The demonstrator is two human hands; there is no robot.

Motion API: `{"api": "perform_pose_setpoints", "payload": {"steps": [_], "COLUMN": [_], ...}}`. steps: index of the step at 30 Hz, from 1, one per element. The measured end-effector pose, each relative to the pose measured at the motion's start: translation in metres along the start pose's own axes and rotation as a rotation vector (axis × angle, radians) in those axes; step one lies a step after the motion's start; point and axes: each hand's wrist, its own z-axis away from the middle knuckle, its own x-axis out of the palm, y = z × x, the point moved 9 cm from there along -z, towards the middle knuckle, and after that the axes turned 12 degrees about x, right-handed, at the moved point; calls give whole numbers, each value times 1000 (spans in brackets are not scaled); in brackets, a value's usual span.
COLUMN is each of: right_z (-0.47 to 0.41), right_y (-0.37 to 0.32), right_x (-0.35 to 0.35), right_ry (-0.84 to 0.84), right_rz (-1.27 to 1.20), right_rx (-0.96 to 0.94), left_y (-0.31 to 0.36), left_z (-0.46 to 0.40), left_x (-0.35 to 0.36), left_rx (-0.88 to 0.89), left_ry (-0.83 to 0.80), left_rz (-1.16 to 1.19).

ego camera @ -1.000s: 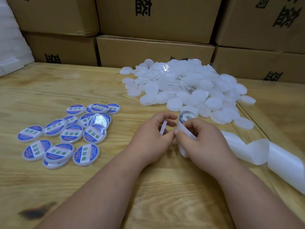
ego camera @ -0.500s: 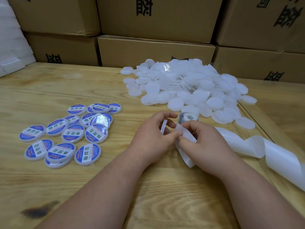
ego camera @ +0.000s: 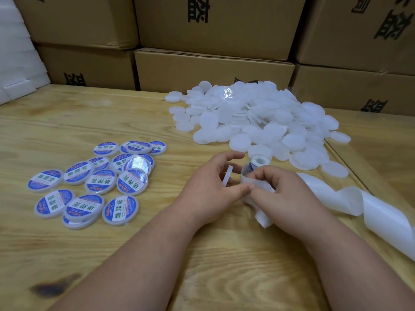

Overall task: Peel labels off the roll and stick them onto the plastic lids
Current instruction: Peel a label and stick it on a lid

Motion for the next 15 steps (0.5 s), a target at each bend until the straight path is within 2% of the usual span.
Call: {"api": "perform_pose_setpoints", "payload": {"steps": [7, 15], "right_z": [4, 2], "right_y": [-6, -1], "right_x": [3, -2], "right_ry": [-42, 6], "right_rz": [57, 48], "right_rx": [-43, -9], "left_y": [-4, -7], "left_z": [-1, -1], "left_x": [-2, -6], "left_rx": [-11, -16], "left_ry": [34, 53], "left_rz": [30, -72]}}
